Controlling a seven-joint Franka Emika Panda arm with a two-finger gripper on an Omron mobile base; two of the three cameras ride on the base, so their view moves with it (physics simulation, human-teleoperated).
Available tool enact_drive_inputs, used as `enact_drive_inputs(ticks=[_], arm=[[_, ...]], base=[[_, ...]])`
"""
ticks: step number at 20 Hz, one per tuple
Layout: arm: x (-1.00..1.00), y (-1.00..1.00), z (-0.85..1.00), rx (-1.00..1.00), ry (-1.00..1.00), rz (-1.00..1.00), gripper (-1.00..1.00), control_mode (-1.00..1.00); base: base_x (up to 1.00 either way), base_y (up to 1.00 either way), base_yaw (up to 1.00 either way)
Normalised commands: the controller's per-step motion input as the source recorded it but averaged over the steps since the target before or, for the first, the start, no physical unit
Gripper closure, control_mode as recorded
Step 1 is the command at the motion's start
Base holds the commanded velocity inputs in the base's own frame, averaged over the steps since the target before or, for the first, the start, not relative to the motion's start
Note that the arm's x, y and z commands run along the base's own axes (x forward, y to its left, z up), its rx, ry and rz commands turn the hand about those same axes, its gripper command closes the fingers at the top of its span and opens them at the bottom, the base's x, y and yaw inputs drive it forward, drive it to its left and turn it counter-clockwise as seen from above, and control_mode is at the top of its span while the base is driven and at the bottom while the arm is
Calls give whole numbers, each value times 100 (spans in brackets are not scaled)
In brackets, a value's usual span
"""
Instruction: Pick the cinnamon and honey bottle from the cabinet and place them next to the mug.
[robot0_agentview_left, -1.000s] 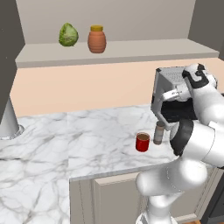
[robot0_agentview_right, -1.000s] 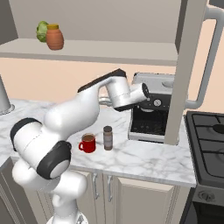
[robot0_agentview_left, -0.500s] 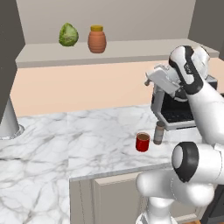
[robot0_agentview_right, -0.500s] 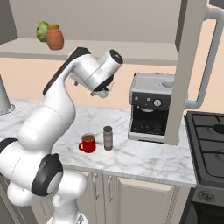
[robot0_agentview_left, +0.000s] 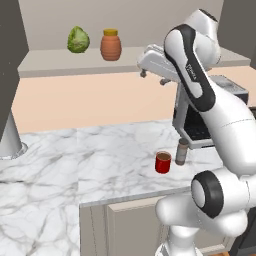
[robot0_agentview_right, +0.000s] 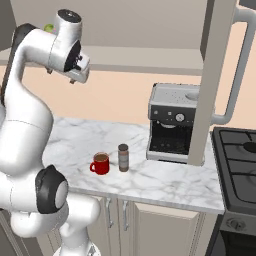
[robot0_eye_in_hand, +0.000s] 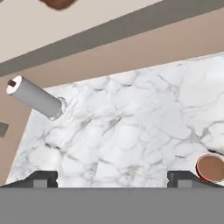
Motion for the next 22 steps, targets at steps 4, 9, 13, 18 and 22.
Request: enact_drive_inputs(ticks=[4, 9, 13, 18, 22], arm=[[9, 92, 90, -29, -21, 0, -100, -100], [47, 55, 49, -27, -31, -3, -100, -100], [26, 20, 8, -8, -36, -2, -100, -100], [-4, -21, -13, 6, -35, 0, -100, -100], [-13, -33, -15, 16, -21, 0, -100, -100]], base=[[0, 0, 0], [0, 0, 0], [0, 0, 0], [0, 0, 0], [0, 0, 0]])
